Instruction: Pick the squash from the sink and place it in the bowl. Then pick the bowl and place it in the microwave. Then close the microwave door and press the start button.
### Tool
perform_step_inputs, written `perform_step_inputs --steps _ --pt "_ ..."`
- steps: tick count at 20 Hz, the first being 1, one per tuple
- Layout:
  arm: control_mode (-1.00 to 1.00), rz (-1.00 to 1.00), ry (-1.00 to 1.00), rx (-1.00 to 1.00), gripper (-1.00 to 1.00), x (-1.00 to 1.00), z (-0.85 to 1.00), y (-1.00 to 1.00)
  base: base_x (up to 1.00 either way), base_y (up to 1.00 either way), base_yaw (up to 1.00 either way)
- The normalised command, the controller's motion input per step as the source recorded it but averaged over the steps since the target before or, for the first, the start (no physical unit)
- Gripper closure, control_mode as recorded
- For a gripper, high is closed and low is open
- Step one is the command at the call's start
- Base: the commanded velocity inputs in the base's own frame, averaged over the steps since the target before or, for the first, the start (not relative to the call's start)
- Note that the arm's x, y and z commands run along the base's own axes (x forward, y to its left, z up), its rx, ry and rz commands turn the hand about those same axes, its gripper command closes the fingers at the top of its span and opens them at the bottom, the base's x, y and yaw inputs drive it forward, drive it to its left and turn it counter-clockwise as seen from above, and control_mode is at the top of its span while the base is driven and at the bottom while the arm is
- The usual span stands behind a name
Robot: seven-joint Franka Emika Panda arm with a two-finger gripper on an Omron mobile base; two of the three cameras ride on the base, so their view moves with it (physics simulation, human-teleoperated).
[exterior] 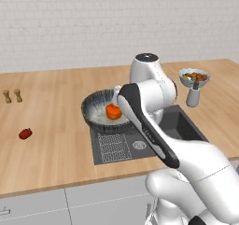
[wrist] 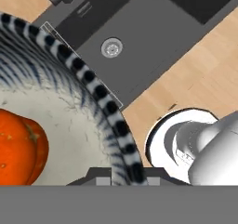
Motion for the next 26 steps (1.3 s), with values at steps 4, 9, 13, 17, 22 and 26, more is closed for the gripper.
perform_step_inputs --steps 4,9,13,17,22,26 --pt "-1.00 -0.25 0.00 0.00 1.00 -0.41 0.54 -0.84 0.00 0.00 0.00" --pt "-1.00 -0.23 -0.03 0.00 1.00 -0.46 0.54 -0.71 0.00 0.00 0.00" --pt "-1.00 -0.28 0.00 0.00 1.00 -0.19 0.19 -0.62 0.00 0.00 0.00" --pt "-1.00 -0.32 0.00 0.00 1.00 -0.21 0.00 -0.52 0.00 0.00 0.00" --pt "-1.00 -0.25 0.00 0.09 1.00 -0.43 0.17 -0.31 0.00 0.00 0.00" --pt "-1.00 -0.09 -0.07 0.14 1.00 -0.63 0.09 -0.15 0.00 0.00 0.00"
